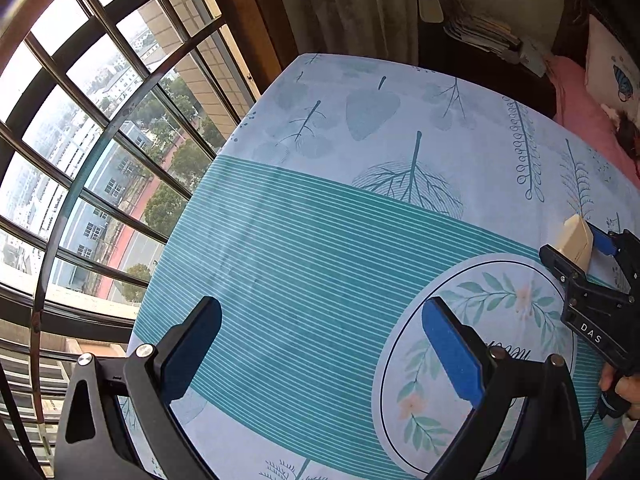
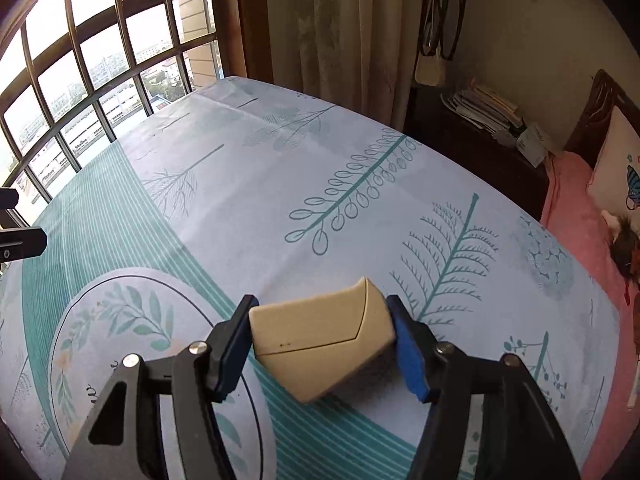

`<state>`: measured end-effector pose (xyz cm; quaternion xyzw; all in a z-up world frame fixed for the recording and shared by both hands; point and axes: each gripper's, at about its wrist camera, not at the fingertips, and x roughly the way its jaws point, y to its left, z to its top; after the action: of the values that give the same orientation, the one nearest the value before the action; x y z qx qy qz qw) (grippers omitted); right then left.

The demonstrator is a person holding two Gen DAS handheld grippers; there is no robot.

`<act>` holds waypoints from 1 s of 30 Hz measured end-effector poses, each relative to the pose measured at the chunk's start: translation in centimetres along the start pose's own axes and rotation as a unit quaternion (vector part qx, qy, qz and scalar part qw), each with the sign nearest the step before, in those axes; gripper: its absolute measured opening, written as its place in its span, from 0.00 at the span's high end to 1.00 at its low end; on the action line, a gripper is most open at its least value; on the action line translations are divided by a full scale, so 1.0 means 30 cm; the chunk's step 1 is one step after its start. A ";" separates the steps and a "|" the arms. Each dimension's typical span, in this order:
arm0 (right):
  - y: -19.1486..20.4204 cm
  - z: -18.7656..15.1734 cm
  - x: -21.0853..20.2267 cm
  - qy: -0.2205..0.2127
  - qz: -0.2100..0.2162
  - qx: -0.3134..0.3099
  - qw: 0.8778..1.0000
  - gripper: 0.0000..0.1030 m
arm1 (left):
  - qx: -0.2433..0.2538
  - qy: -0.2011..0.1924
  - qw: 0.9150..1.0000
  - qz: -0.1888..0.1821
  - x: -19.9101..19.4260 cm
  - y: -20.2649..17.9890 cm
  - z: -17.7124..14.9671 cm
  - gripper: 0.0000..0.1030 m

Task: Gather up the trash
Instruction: 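Carry the beige box with the right gripper down over the bin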

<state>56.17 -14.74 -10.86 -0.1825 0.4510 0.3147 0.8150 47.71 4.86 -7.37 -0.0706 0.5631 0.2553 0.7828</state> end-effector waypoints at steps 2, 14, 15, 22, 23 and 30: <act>0.023 -0.017 -0.018 0.004 0.002 0.000 1.000 0.38 | -0.004 -0.006 1.000 -0.002 -0.016 0.006 -0.008 0.03; 0.222 -0.184 -0.266 -0.007 0.041 0.078 0.996 0.38 | 0.066 -0.045 0.995 -0.063 -0.172 0.035 -0.198 0.04; 0.249 -0.200 -0.294 -0.009 0.044 0.086 0.995 0.38 | 0.077 -0.051 0.994 -0.065 -0.188 0.044 -0.229 0.04; 0.473 -0.327 -0.519 -0.029 0.036 0.151 0.987 0.38 | 0.124 -0.067 0.982 -0.122 -0.288 0.180 -0.452 0.04; 0.514 -0.348 -0.549 -0.031 0.031 0.160 0.986 0.38 | 0.130 -0.070 0.980 -0.131 -0.301 0.210 -0.483 0.04; 0.827 -0.519 -0.745 -0.049 -0.016 0.231 0.972 0.38 | 0.180 -0.093 0.963 -0.180 -0.413 0.429 -0.691 0.08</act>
<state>20.86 -13.34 -0.40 0.0195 0.4679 0.1974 0.8612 21.10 3.71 -1.10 -0.0044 0.5022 0.0100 0.8647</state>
